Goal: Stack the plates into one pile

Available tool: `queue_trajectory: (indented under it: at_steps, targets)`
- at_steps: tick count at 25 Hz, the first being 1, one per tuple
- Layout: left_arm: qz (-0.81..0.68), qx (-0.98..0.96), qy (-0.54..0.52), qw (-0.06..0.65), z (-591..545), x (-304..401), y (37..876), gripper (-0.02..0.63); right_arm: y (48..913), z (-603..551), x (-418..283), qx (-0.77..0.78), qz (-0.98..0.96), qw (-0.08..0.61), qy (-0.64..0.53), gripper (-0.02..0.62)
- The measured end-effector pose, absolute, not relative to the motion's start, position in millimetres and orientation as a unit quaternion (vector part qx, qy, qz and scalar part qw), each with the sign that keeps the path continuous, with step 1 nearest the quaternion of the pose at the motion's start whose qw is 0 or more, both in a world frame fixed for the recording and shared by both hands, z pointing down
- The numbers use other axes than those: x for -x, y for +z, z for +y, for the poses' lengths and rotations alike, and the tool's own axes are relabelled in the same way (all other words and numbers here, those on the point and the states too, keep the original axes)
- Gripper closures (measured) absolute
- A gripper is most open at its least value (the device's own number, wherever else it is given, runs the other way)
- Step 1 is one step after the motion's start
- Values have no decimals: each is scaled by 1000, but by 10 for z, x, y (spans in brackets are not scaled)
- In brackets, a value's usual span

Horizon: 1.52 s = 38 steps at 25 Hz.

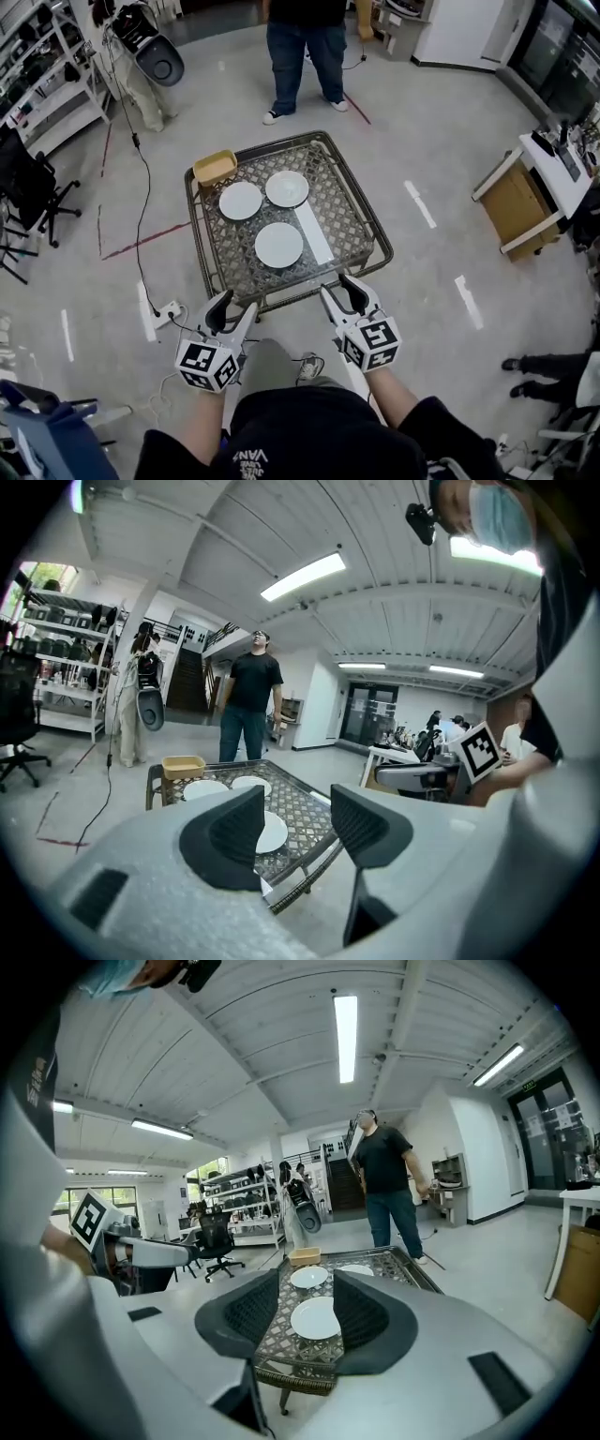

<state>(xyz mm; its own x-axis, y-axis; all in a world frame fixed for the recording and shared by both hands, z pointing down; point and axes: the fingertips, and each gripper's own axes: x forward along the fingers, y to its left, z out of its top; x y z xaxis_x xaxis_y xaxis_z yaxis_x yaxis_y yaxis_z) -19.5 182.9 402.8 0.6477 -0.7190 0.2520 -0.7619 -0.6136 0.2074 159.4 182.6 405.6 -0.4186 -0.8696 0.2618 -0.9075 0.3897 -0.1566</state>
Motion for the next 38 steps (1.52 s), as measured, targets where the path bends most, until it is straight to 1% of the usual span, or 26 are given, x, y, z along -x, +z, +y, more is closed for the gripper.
queue_trajectory:
  at_steps: [6,11,24,30,38]
  targets:
    - [-428,-885,94,160,1552,246,4150,390,4254,1542,-1621,-526,-833,78,154,431]
    - [-423,-881,119,176,1161,234,4438,390,4487,1253,-1604,-527,-828,90,169,433]
    - [-366,-870,187,272,218,-38,5474,365,5430,355,-1598,-526,-801,166,232,433]
    - [-355,-847,210,337,103,35,5947,356,5929,83,-1508,-517,-780,200,289,433]
    - [-332,-824,244,390,-47,-15,6318,337,6404,-163,-1464,-505,-747,225,369,422]
